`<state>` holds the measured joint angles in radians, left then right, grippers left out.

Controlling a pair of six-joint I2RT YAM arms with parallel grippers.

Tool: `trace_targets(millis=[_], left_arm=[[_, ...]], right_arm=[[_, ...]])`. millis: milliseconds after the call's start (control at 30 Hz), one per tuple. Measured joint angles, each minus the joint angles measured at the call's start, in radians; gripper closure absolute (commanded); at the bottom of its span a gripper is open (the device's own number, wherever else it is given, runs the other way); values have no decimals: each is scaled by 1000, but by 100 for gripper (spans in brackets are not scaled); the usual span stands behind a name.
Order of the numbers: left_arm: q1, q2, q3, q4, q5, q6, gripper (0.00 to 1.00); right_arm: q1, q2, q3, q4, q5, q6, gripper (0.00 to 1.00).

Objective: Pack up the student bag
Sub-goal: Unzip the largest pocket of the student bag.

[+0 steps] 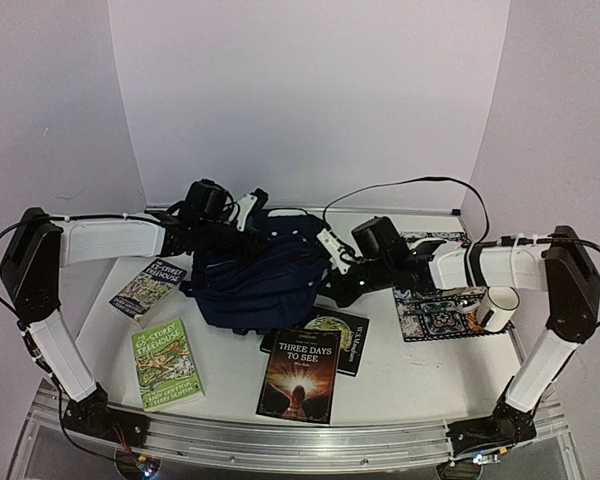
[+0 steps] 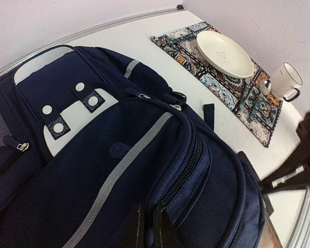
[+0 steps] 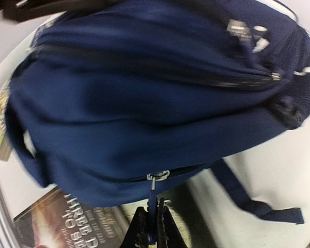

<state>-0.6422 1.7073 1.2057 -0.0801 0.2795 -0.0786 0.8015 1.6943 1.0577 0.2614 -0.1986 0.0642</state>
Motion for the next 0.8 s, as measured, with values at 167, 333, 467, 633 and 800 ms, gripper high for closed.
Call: trace_targets(millis=[167,333,467,633,800], left_arm=[[-4,50,56,-1,-8,-48,100],[-20,78,104,-28,-20,-91,100],[-25,107,139,-28,-13,-124,100],[-27,118,142,-23,-1,-130,100],[-27,118,119,11,25,-108,100]], right_arm=[[122,14,74,-58,13,21,100],[196,85,200,-83,53,45,96],[219,153,265,-82,65,79,84],[232,158,264,-87,104,119,63],[240,82,197,-108,223,161,42]])
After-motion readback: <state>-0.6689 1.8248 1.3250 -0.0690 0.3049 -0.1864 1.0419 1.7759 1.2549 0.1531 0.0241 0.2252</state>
